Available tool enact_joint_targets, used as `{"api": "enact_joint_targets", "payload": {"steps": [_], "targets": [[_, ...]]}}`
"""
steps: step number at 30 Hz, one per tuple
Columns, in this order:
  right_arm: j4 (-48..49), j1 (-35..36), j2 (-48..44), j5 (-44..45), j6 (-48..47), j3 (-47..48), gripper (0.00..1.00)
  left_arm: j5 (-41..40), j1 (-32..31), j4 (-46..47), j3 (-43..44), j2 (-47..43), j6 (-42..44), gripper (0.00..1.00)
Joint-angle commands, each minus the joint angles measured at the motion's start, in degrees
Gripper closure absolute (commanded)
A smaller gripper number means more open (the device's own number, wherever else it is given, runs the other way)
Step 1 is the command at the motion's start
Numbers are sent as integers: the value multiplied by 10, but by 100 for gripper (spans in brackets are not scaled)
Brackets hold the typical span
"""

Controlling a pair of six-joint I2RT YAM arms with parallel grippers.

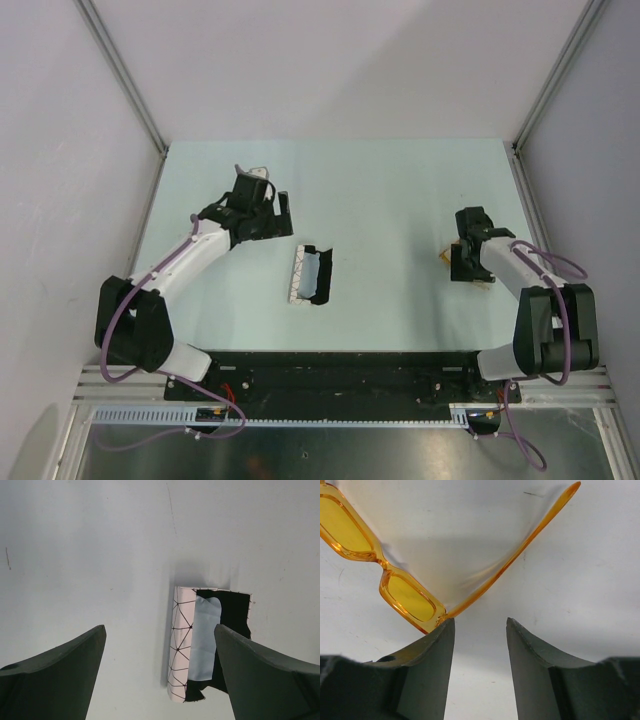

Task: Organize the sunglasses
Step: Pick up the sunglasses from the center of the board.

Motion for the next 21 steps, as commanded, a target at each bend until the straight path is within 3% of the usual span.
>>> {"api": "enact_joint_targets", "payload": {"steps": [1, 11, 16, 21], "targets": [[10, -6, 23, 14, 23, -4, 50, 7, 9, 3, 11, -6, 8, 5], [58, -3, 98, -1, 42, -3, 54, 10, 18, 3, 7, -15, 10, 5], [58, -8, 76, -8, 31, -4, 53, 6, 24, 3, -6, -23, 10, 5], [69, -15, 25, 15, 27, -3, 45, 9, 26, 5, -9, -20, 8, 5]]}}
